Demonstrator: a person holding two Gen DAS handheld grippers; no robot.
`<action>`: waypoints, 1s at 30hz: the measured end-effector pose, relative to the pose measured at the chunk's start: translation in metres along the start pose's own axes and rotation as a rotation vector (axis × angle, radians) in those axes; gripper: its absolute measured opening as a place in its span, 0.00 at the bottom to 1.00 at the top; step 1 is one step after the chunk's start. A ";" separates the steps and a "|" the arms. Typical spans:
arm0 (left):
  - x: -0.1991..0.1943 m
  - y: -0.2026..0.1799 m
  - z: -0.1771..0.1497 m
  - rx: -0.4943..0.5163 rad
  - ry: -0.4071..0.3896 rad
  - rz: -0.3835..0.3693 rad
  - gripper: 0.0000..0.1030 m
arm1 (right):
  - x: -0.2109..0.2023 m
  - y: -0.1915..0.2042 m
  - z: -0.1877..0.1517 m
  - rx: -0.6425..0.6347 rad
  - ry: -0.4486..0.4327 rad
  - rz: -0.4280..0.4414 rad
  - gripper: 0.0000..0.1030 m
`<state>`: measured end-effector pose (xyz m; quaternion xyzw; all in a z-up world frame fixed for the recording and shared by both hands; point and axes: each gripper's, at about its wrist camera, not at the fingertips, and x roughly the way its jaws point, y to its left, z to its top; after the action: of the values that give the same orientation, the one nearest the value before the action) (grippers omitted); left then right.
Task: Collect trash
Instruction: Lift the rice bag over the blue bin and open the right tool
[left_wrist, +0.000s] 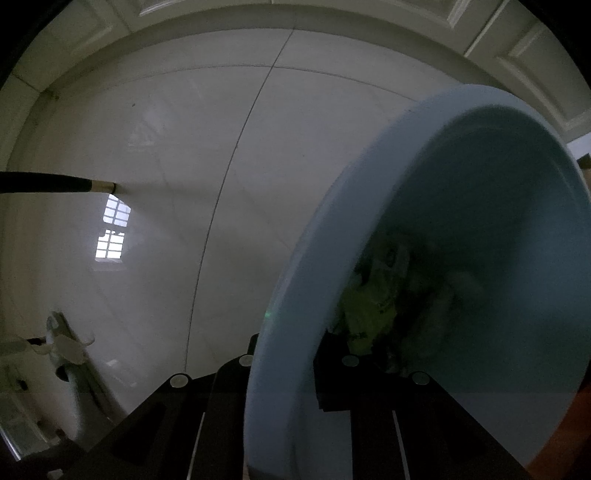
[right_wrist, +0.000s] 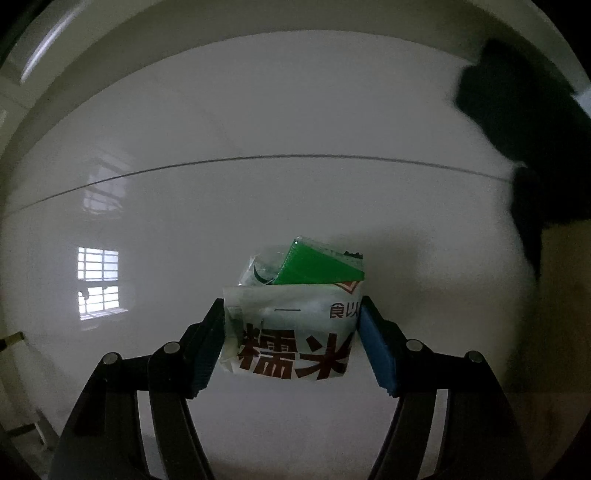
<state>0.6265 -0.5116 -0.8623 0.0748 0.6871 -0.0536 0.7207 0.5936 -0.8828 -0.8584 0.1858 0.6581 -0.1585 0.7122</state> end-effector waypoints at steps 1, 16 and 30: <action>0.000 0.001 0.000 -0.006 0.004 -0.003 0.09 | -0.013 -0.001 -0.003 0.001 -0.013 -0.003 0.68; 0.001 0.003 0.006 -0.039 0.017 0.002 0.09 | -0.290 0.053 -0.131 0.007 -0.193 0.108 0.68; 0.003 0.007 0.016 -0.038 0.059 -0.023 0.27 | -0.260 0.105 -0.234 0.027 -0.052 0.131 0.92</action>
<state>0.6433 -0.5072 -0.8641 0.0550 0.7097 -0.0466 0.7008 0.4156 -0.6849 -0.6084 0.2340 0.6237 -0.1254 0.7352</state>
